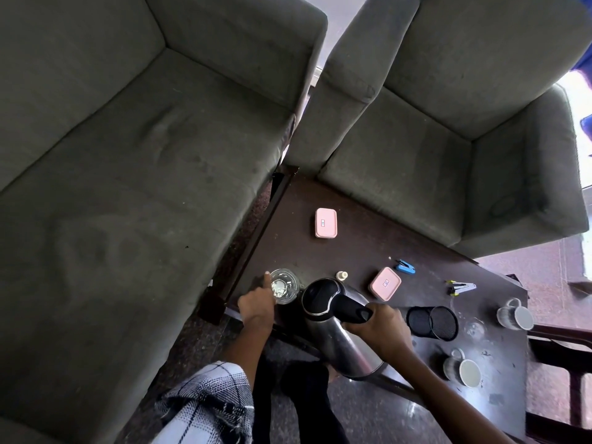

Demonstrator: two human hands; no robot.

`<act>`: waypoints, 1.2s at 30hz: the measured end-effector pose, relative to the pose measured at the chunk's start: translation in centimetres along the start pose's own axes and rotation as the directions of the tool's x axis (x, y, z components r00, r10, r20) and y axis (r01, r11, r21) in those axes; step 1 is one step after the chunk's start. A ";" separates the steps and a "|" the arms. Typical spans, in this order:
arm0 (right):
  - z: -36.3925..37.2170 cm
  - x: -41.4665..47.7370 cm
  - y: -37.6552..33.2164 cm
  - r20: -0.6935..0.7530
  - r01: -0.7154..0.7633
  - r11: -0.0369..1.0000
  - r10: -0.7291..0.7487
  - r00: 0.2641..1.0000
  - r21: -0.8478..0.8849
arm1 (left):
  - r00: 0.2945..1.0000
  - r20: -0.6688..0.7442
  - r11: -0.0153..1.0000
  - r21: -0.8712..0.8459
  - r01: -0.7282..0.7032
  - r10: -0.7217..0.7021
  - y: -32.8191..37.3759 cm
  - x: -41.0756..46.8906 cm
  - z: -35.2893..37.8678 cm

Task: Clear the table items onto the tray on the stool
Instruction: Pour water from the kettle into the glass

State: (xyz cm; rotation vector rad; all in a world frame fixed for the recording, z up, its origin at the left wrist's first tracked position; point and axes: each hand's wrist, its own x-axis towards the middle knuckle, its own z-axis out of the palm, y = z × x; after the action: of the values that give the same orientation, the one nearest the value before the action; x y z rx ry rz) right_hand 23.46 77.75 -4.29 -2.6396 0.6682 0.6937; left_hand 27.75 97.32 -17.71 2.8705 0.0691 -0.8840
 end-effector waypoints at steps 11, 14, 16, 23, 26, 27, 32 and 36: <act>0.2 0.2 -0.1 0.009 -0.015 1.000 0.015 1.000 -0.011 | 1.000 0.004 1.000 -0.030 0.001 -0.001 0.0 0.0 -0.1; 0.3 0.1 -0.1 0.000 -0.013 1.000 0.013 1.000 -0.012 | 1.000 -0.005 0.999 -0.047 -0.001 0.001 -0.1 0.2 0.2; 0.3 0.1 -0.2 -0.005 -0.012 1.000 0.012 1.000 -0.014 | 1.000 -0.006 0.999 -0.054 -0.002 0.001 -0.1 0.3 0.2; 0.3 0.0 -0.4 0.002 -0.004 0.999 0.004 1.000 -0.032 | 1.000 -0.008 0.998 -0.055 -0.001 0.000 -0.2 0.5 0.6; 0.3 -0.1 -0.5 -0.001 -0.007 0.999 0.007 1.000 -0.034 | 1.000 -0.016 0.998 -0.059 0.003 -0.004 -0.2 0.5 0.6; 0.2 -0.1 -0.5 -0.002 -0.006 0.999 0.006 1.000 -0.035 | 1.000 -0.017 0.998 -0.055 0.003 -0.004 -0.2 0.4 0.6; 0.4 -0.1 -0.5 -0.001 -0.001 0.999 0.001 1.000 -0.046 | 1.000 -0.029 1.000 -0.023 -0.008 0.008 -0.1 0.2 0.3; 0.4 0.0 -0.4 0.000 -0.002 0.999 0.002 1.000 -0.047 | 0.999 -0.041 1.000 -0.015 -0.013 0.012 -0.1 0.2 0.4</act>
State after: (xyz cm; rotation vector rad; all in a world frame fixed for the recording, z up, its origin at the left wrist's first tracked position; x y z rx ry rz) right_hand 23.53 78.29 -4.56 -2.6820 0.6622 0.7179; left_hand 27.72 97.38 -18.18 2.8724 0.0620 -0.8187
